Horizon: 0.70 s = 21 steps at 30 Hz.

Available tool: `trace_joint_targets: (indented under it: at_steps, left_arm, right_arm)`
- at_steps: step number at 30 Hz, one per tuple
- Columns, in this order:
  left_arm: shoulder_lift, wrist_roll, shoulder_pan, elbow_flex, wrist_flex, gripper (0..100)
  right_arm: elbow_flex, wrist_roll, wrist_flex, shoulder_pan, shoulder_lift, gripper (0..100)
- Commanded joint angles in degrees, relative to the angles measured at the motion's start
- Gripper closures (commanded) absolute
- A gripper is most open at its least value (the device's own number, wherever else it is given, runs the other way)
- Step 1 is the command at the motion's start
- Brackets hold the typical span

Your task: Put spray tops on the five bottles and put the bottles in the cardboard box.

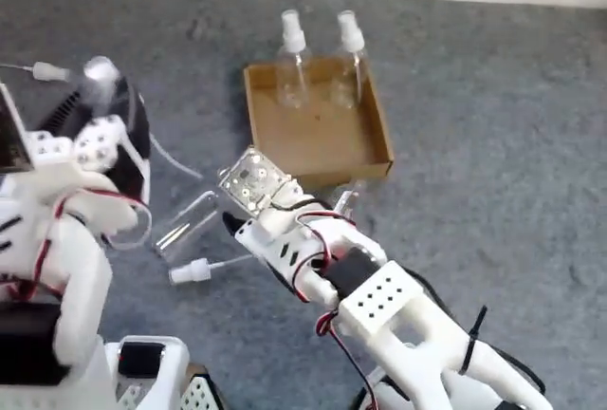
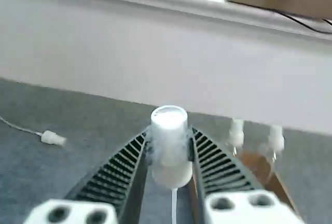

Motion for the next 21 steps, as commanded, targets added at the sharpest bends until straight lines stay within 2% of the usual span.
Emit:
trace_joint_targets:
  at_steps: [1,7,10,16,21]
  left_arm:
    - [2.9,-2.4,5.8,-4.4,9.1,100]
    - [6.5,-7.9,9.3,-21.1,27.2,100]
    - [8.5,-9.1,10.2,-26.9,33.1,100]
    - [9.8,-9.1,10.8,-23.5,33.3,100]
    - [9.6,-9.1,15.9,-17.8,29.0,100]
  right_arm:
    - [0.3,-0.7,-1.0,-0.2,-5.8,99.5]
    - [6.5,-0.7,-1.0,-0.1,-15.2,99.5]
    - [7.4,-0.7,1.7,-0.4,-16.8,99.5]
    - [7.8,-1.0,3.7,-0.5,-20.0,99.5]
    - [9.7,-0.7,3.8,-0.5,-24.5,99.5]
